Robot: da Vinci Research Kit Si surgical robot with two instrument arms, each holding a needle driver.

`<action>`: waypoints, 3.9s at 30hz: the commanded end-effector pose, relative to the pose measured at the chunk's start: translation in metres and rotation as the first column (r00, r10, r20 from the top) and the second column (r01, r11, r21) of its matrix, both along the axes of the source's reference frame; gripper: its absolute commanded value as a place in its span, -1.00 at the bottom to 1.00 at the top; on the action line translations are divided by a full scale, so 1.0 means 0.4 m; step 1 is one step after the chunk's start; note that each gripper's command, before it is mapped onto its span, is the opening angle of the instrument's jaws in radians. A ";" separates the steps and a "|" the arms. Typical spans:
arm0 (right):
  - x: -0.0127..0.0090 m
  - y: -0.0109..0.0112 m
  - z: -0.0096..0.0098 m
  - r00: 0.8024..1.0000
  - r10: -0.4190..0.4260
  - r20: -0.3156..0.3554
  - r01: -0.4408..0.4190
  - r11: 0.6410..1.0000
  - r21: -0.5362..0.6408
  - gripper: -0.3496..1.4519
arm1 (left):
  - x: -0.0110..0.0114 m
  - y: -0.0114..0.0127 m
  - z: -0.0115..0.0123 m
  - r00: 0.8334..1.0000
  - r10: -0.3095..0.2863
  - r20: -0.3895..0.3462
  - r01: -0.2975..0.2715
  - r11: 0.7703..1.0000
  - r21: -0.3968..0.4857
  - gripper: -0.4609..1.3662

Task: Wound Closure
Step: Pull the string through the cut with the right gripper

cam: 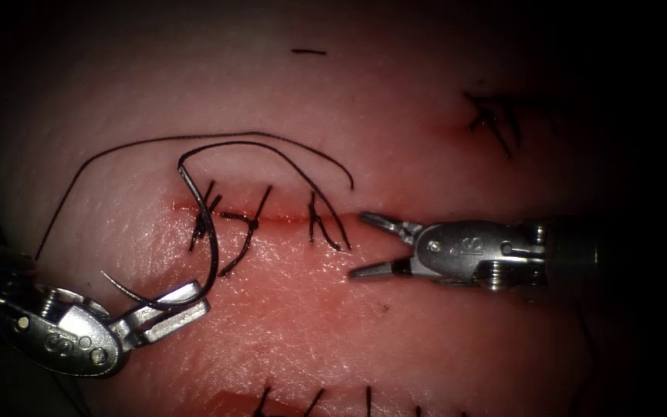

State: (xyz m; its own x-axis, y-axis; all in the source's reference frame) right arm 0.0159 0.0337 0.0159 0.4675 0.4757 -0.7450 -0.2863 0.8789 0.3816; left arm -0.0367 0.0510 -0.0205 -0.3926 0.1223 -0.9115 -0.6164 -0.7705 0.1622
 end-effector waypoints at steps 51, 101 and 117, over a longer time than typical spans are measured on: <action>0.0022 -0.0272 -0.0228 0.975 -0.163 -0.152 0.171 0.984 0.044 -1.00 | -0.0015 -0.0055 0.0002 0.998 0.050 0.036 -0.049 0.998 -0.027 -0.88; -0.0013 -0.0050 -0.0181 0.972 -0.227 -0.069 0.192 0.923 -0.335 0.19 | 0.0164 -0.0082 -0.0034 1.000 -0.006 -0.025 0.006 1.000 -0.012 -0.88; 0.0021 -0.0057 -0.0021 0.940 -0.339 -0.039 0.282 0.837 -0.469 -0.12 | 0.0154 -0.0075 -0.0047 1.000 -0.008 -0.016 0.008 1.000 -0.014 -0.88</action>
